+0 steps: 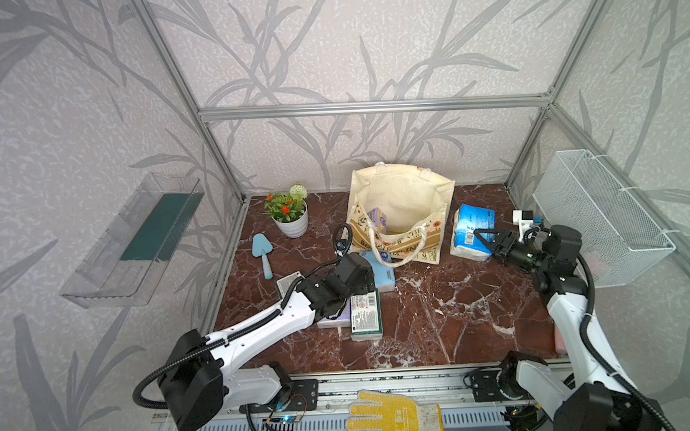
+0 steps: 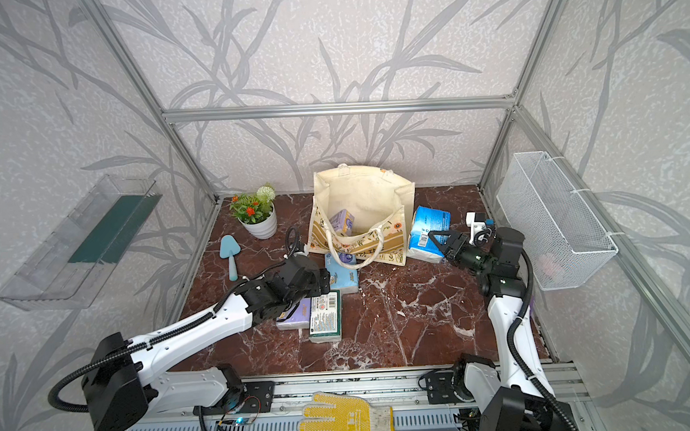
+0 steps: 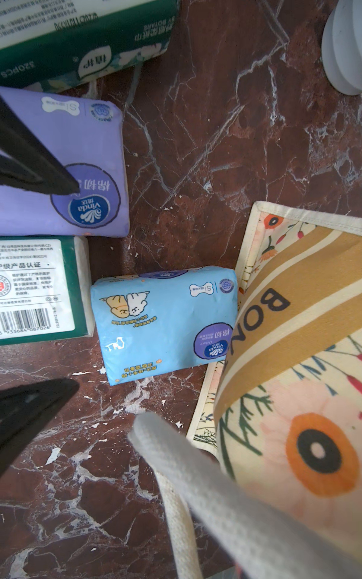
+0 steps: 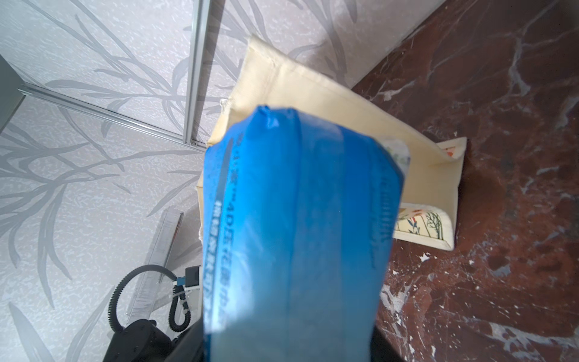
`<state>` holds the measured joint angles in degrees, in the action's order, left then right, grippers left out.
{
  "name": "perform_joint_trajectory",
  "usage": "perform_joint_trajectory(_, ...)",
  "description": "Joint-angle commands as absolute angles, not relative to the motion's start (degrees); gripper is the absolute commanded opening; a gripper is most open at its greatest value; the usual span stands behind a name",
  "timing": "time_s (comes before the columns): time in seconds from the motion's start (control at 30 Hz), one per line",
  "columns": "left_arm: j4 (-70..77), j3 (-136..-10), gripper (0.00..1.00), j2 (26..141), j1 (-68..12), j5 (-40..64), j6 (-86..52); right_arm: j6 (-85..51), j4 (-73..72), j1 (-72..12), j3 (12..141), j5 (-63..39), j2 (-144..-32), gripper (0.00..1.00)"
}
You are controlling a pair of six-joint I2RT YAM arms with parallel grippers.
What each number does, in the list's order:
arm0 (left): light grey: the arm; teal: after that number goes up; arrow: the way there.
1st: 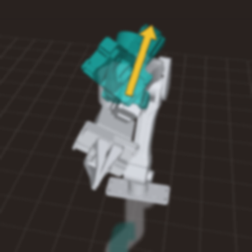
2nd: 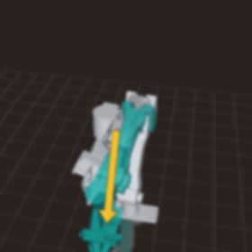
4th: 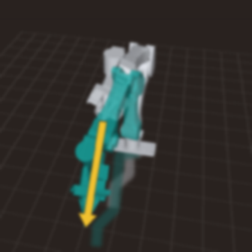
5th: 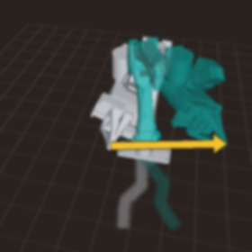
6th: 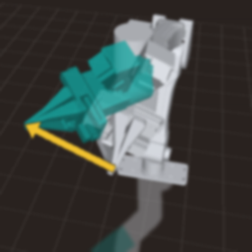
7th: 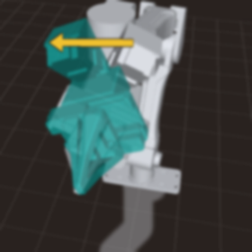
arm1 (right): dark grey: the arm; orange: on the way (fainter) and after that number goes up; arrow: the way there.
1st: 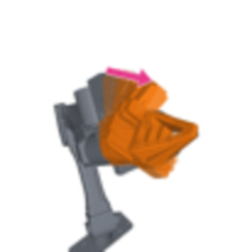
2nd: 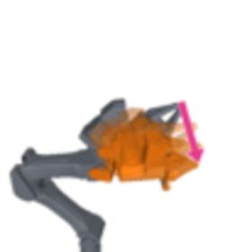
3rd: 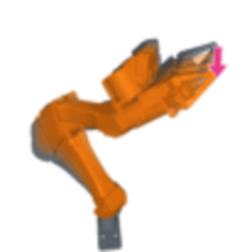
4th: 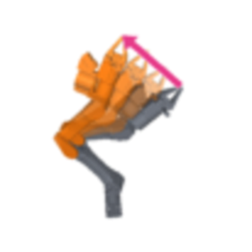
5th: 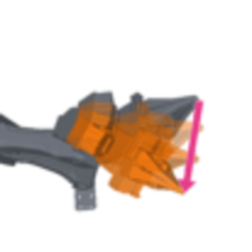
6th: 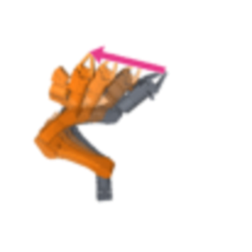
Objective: Put tissues into the canvas bag
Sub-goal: Place the pack of facial tissues in the canvas bag.
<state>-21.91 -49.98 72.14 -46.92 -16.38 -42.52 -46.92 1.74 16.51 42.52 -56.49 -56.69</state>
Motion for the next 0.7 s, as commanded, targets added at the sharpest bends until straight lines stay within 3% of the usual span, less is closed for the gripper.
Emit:
perform_joint_trajectory(0.0, -22.6, -50.7, 0.89, 71.6, -46.3, -16.7, -41.4, -50.2, -1.9, 16.5, 46.2, -57.2, -57.9, 0.54)
perform_joint_trajectory(0.37, -22.3, -50.6, 0.89, 71.6, -45.0, -15.6, -41.1, -49.6, -1.1, 5.1, 59.3, -50.6, -63.1, 0.54)
perform_joint_trajectory(0.67, -22.5, -49.3, 0.89, 69.4, -44.4, -16.1, -41.0, -48.3, 1.3, -7.5, 74.6, -43.0, -76.3, 0.55)
